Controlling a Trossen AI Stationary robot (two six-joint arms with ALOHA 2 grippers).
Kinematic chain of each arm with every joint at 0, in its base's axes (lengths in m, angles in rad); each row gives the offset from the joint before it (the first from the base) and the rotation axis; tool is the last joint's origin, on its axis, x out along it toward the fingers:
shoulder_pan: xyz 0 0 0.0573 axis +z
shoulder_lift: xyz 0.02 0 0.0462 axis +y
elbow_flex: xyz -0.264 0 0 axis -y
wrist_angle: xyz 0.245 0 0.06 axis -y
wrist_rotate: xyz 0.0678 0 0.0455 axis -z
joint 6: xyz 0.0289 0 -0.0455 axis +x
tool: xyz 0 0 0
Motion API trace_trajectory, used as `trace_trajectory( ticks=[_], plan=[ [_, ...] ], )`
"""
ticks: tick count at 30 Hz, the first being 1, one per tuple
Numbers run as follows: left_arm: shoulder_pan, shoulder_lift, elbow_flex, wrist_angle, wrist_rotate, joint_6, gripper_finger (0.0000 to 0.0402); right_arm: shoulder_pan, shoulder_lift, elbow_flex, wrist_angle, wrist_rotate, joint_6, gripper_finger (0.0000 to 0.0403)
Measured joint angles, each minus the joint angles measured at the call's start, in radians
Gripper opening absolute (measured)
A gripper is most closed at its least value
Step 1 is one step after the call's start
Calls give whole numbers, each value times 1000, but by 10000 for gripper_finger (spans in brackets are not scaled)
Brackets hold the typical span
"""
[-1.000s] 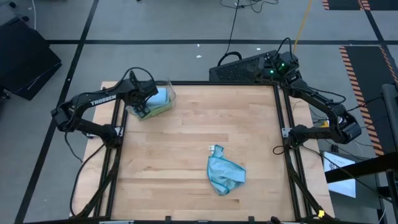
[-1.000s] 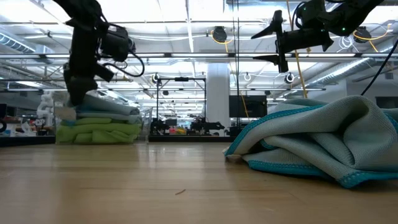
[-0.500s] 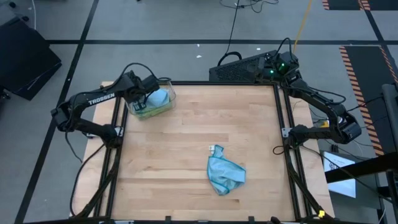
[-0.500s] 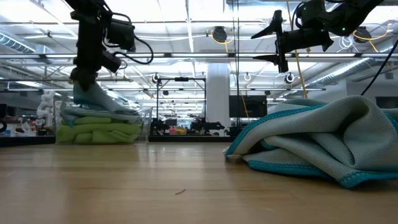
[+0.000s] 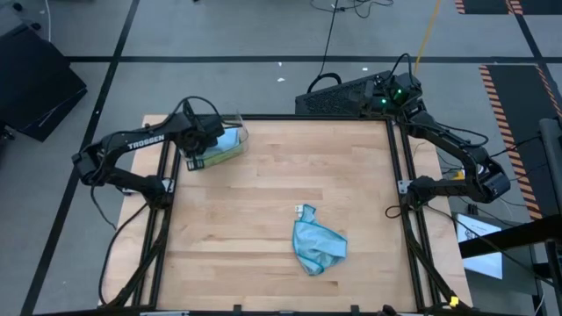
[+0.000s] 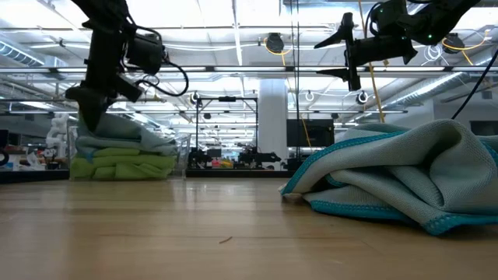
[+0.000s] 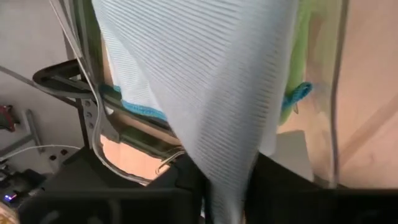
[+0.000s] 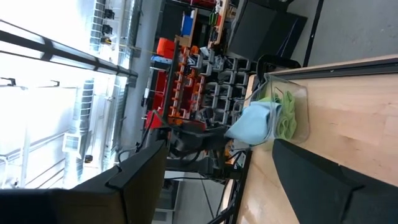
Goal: Fold microfiber towels
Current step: Stack the folded blue microfiber cloth on top of the blue microfiber cloth on the transparent bin
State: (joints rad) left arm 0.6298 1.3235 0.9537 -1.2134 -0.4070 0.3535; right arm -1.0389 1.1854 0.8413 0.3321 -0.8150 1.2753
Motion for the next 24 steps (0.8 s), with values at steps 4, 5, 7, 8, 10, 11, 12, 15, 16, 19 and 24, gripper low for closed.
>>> trace_trajectory(
  ticks=[4,5,7,8,10,11,12,15,16,19,24],
  plan=[
    [-11,0,41,-50,-26,-70,150,0,0,0,0,1,-4,286],
    [-10,0,59,-78,-50,-95,168,0,0,0,0,1,-4,286],
    [-7,0,102,-140,-87,-143,201,0,0,0,0,1,-4,286],
    [-5,0,126,-164,-94,-171,213,0,0,0,0,2,-4,286],
    [8,0,184,-202,-78,-245,231,0,0,0,0,2,-4,286],
    [21,0,214,-218,-50,-283,236,0,0,0,0,2,-4,286],
    [37,0,241,-226,-22,-322,239,0,0,0,0,2,-4,286],
    [89,0,302,-177,59,-452,233,0,0,0,-1,2,-4,286],
    [109,0,311,-146,97,-493,227,0,0,0,-2,2,-4,286],
    [167,0,309,-42,192,-623,197,0,0,0,-3,3,-4,286],
    [208,1,240,-13,157,-787,123,0,0,0,-3,1,1,286]
  ],
)
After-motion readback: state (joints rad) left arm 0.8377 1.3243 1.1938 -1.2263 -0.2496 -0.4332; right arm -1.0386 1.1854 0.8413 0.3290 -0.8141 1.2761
